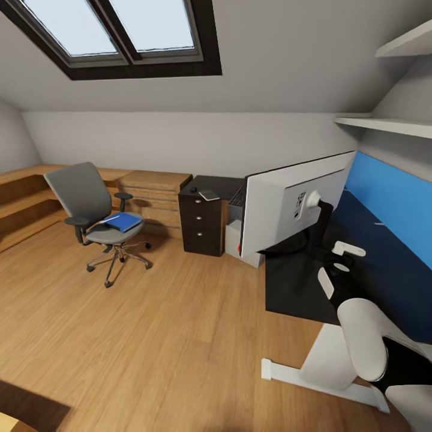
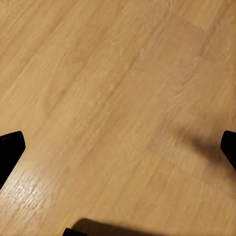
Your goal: In the bedroom, organize the workspace by keeping the computer under the desk, ensuring the monitor is on the desk, placing the keyboard on the desk next to the monitor, placing the mouse on the desk next to the keyboard, moving the folder from the swivel chair onto the desk next to the mouse, stacking the notebook on top of the folder with the pen on top of the notebook, and positioning the swivel chair next to the desk.
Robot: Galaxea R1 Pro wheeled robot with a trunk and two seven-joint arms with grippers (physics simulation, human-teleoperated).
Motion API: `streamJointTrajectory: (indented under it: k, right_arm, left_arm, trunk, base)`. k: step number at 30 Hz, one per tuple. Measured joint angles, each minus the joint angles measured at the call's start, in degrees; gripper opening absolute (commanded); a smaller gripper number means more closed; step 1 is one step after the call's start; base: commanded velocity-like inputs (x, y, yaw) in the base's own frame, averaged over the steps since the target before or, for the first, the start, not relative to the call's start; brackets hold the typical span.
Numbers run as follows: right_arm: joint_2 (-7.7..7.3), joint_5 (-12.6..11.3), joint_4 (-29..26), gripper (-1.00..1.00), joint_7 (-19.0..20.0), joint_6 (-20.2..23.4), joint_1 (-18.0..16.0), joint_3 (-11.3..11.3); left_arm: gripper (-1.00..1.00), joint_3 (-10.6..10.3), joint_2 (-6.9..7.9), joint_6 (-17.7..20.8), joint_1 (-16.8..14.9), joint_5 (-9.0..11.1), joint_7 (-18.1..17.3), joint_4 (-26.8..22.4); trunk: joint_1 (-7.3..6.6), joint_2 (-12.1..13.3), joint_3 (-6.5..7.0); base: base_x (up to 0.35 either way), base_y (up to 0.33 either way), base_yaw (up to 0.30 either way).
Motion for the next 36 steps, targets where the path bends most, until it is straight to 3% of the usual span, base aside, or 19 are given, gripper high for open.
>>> streamJointTrajectory:
  k: [10, 20, 25, 36]
  right_arm:
    - [0.4, 0.0, -1.2, 1.0, -0.2, 0.2, -0.1, 0.0]
    - [1.84, 0.1, -3.3, 1.0, -0.2, 0.3, -0.7, 0.0]
    - [3.24, 0.1, -5.8, 1.0, -0.2, 0.7, -0.8, 0.0]
    - [4.92, 0.2, -9.6, 1.0, -0.2, 4.5, -0.9, 0.0]
  left_arm:
    - [1.0, -0.1, -0.21, -0.2, 0.0, -0.1, 0.0, 0.0]
    - [1.0, -0.1, -0.28, -0.2, 0.0, -0.2, -0.1, 0.0]
    - [1.0, -0.1, -0.26, -0.3, 0.0, -0.2, -0.1, 0.0]
    - [1.0, -0.2, -0.26, -0.3, 0.0, -0.3, -0.1, 0.0]
  trunk:
    - [0.01, 0.0, -0.01]
    - [0.01, 0.0, -0.01]
    - [0.01, 0.0, -0.01]
    - [0.01, 0.0, 0.0]
  base:
    - [0.0, 0.0, 0.0]
    - [0.0, 0.0, 0.0]
    - [0.0, 0.0, 0.0]
    - [0.0, 0.0, 0.0]
